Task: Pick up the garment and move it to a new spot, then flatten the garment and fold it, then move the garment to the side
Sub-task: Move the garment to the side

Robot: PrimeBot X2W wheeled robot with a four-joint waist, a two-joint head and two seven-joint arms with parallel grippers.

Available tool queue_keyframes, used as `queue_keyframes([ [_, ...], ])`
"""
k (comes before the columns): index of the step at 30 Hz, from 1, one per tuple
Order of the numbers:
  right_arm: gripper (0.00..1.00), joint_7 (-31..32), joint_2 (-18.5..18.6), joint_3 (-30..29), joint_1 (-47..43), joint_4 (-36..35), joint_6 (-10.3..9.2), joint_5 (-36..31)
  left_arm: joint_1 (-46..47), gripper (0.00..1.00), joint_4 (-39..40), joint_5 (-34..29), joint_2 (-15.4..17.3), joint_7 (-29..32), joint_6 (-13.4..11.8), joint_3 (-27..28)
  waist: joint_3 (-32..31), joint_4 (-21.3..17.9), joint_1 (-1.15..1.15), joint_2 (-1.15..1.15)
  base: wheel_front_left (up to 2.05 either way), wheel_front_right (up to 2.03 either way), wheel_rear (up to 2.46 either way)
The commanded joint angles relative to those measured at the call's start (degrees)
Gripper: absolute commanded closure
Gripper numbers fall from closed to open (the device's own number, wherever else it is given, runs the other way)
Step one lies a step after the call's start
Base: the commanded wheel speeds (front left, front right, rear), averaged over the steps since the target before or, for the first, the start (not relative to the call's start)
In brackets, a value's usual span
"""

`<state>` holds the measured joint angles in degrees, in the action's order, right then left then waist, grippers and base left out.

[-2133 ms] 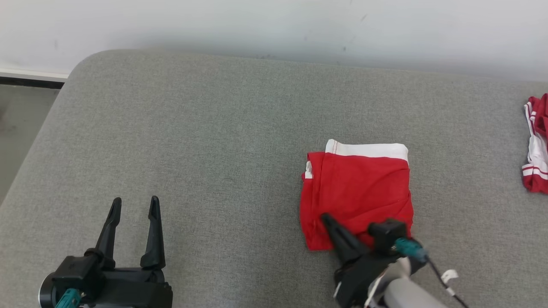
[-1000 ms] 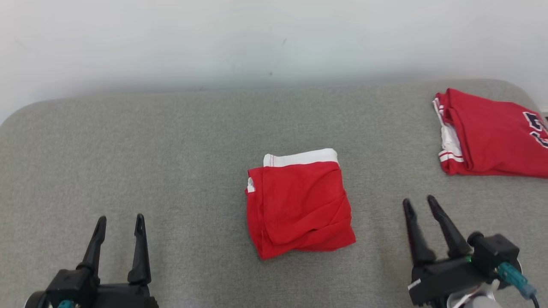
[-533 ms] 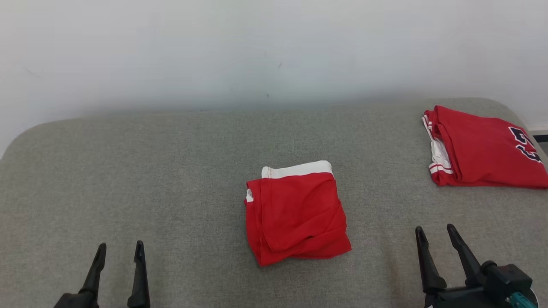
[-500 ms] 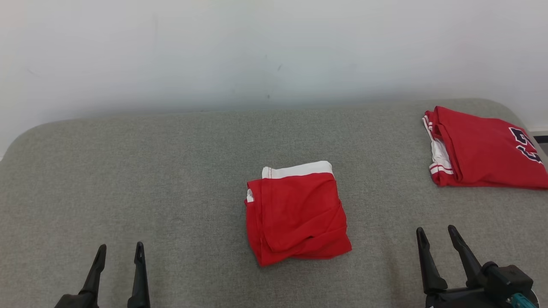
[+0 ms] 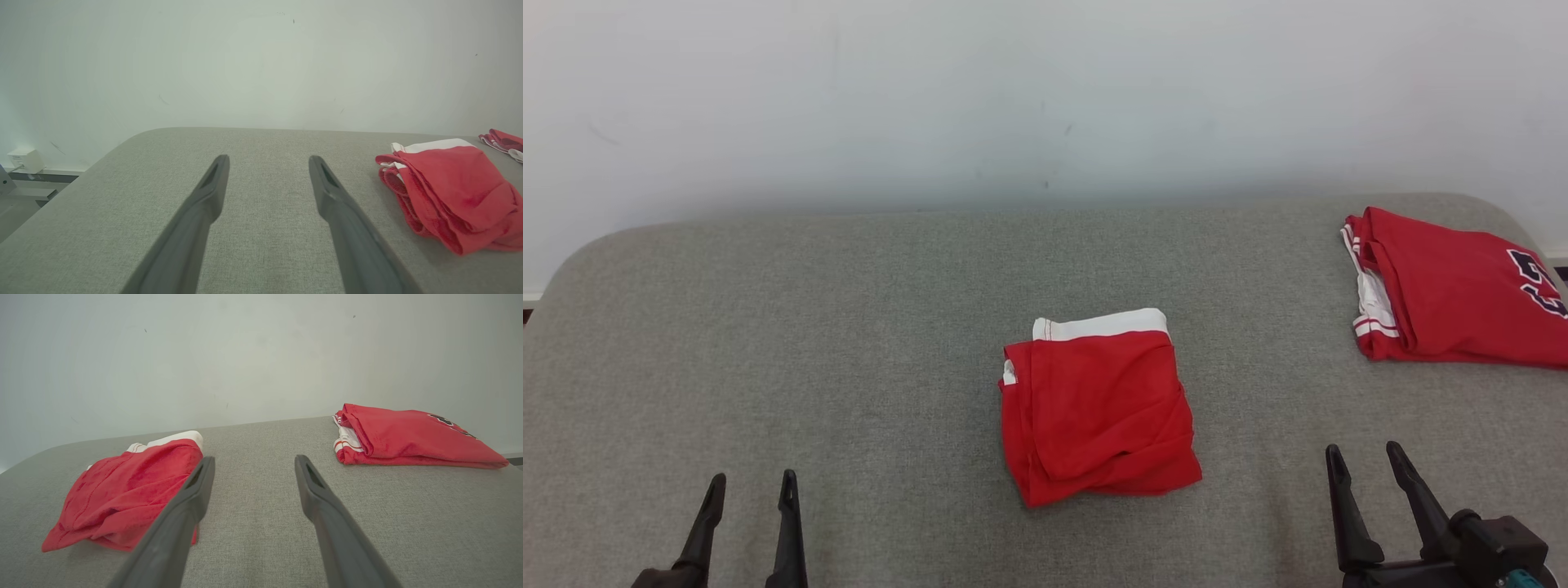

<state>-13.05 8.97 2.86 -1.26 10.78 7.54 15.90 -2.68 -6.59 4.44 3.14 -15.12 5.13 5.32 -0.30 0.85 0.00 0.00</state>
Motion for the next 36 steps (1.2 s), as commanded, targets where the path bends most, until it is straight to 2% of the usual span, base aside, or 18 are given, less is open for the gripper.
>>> queue_keyframes([
  [1, 0.00, 0.17, -0.19, -0.21, -0.70, -0.14, -0.14, -0.53, -0.04, 0.00, 0.11, -0.44, 0.25, -0.01, 0.16, 0.14, 0.06, 0.08, 0.00, 0.00, 0.00, 0.00, 0.00],
  [14, 0.00, 0.50, -0.17, 1.39, 1.73, 0.96, -0.14, -0.23, 0.43, 0.00, -0.21, -0.31, 0.16, 0.00, 0.16, 0.04, 0.45, 0.38, 0.00, 0.00, 0.00, 0.00, 0.00],
  [24, 0.00, 4.09, 2.42, 8.16, 12.54, 6.28, -0.14, 0.09, 2.43, 0.00, -0.10, 0.25, 0.02, 0.00, 0.02, -0.92, 2.73, 2.71, 0.00, 0.00, 0.00, 0.00, 0.00],
  [29, 0.00, 5.32, 3.37, 11.83, 19.93, 13.29, -0.14, 0.79, 3.70, 0.00, -0.09, 0.52, -0.08, -0.01, -0.23, -1.97, 4.79, 5.06, 0.00, 0.00, 0.00, 0.00, 0.00],
  [30, 0.00, 5.26, 3.67, 12.59, 22.31, 16.59, -0.14, 1.30, 4.12, 0.00, 0.02, 0.59, -0.13, 0.00, -0.57, -2.55, 5.64, 6.04, 0.00, 0.00, 0.00, 0.00, 0.00],
  [36, 0.00, 4.44, 4.10, 15.57, 27.77, 27.03, -0.14, 3.28, 5.54, 0.00, -0.54, 1.27, -0.19, 0.00, -0.58, -3.27, 7.99, 8.44, 0.00, 0.00, 0.00, 0.00, 0.00],
])
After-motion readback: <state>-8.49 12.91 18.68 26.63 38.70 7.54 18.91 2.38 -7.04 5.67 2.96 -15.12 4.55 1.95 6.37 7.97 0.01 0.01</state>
